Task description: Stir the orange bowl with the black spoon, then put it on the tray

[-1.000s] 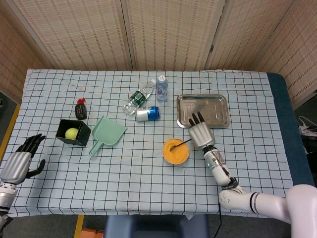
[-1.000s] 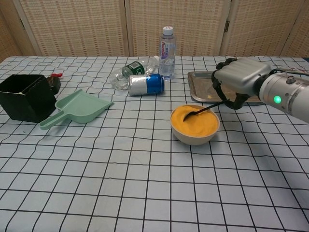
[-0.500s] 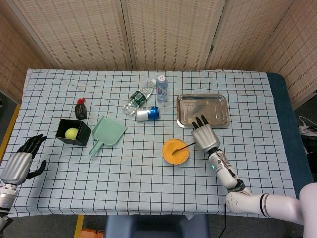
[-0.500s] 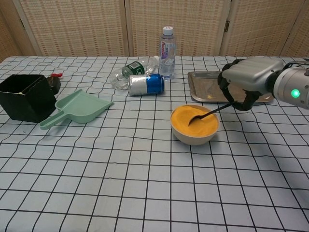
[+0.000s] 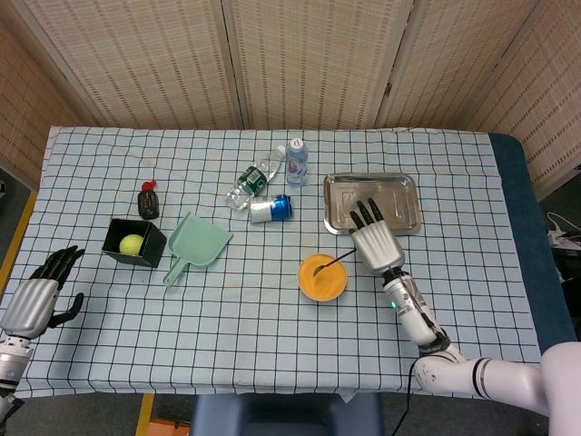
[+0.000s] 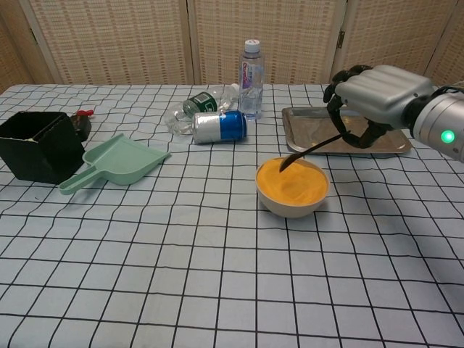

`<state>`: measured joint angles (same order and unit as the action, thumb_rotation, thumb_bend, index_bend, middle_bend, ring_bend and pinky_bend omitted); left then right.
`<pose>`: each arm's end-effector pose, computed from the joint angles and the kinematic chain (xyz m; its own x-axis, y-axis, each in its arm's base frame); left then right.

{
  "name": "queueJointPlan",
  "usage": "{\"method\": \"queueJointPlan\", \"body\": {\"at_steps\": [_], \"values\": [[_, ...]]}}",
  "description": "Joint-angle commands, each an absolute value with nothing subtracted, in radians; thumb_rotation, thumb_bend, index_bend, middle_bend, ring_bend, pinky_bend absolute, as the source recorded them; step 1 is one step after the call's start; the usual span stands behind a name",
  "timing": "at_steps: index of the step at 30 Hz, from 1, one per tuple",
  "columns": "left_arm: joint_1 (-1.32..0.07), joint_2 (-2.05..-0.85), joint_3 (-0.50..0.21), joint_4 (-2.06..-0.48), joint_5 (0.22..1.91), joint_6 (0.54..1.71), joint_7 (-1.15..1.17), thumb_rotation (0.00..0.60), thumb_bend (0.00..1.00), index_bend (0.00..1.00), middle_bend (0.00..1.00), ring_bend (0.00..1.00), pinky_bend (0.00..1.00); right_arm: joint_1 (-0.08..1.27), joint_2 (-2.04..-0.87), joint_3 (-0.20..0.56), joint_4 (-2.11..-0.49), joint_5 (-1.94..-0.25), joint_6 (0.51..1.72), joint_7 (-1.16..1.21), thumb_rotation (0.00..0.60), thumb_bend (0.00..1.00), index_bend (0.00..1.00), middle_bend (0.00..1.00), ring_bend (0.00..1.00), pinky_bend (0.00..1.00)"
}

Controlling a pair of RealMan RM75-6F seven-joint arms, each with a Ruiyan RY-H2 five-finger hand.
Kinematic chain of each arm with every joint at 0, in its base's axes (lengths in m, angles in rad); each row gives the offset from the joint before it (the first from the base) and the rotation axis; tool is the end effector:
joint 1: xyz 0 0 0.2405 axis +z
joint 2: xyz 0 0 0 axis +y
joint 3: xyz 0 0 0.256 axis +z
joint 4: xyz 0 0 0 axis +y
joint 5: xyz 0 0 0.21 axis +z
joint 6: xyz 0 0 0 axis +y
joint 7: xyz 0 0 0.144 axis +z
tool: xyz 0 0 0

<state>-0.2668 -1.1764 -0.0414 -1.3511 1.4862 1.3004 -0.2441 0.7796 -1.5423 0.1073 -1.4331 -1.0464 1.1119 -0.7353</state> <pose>-0.3341 0.2448 0.1480 0.3680 0.1042 0.9240 0.9280 -0.1029 -0.3581 -0.1614 -0.3553 0.0019 0.7596 -0.0256 0.6498 -0.6170 -0.3443 0.7077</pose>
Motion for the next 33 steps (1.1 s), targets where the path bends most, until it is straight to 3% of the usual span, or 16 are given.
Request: {"method": "queueJointPlan", "body": {"at_steps": [1, 10, 20, 25, 33], "values": [[-0.267, -1.176, -0.042, -1.351, 1.485, 1.3, -0.244, 0.6, 0.48, 0.0, 0.0, 0.0, 0.21, 0.767, -1.557, 0.104, -1.413, -1.078, 1.133, -0.714, 0.6, 0.95, 1.0, 0.19, 0.0, 0.0], [-0.268, -1.179, -0.042, -1.35, 1.484, 1.297, -0.239, 0.6, 0.48, 0.0, 0.0, 0.0, 0.21, 0.734, -1.593, 0.113, -1.347, -1.101, 1.136, -0.652, 0.6, 0.95, 1.0, 0.19, 0.0, 0.0], [-0.272, -1.184, -0.045, -1.347, 1.474, 1.286, -0.227, 0.6, 0.48, 0.0, 0.0, 0.0, 0.21, 0.752, -1.605, 0.229, -1.27, -0.985, 1.063, -0.554, 0.6, 0.95, 1.0, 0.19, 0.0, 0.0], [-0.275, -1.188, -0.046, -1.343, 1.467, 1.275, -0.222, 0.6, 0.48, 0.0, 0.0, 0.0, 0.21, 0.787, -1.664, 0.267, -1.12, -0.934, 1.036, -0.579, 0.6, 0.95, 1.0, 0.19, 0.0, 0.0], [-0.281, -1.193, -0.049, -1.338, 1.458, 1.262, -0.215, 0.6, 0.48, 0.0, 0.0, 0.0, 0.21, 0.877, -1.815, 0.318, -0.751, -0.863, 0.883, -0.55, 0.6, 0.95, 1.0, 0.19, 0.0, 0.0]]}}
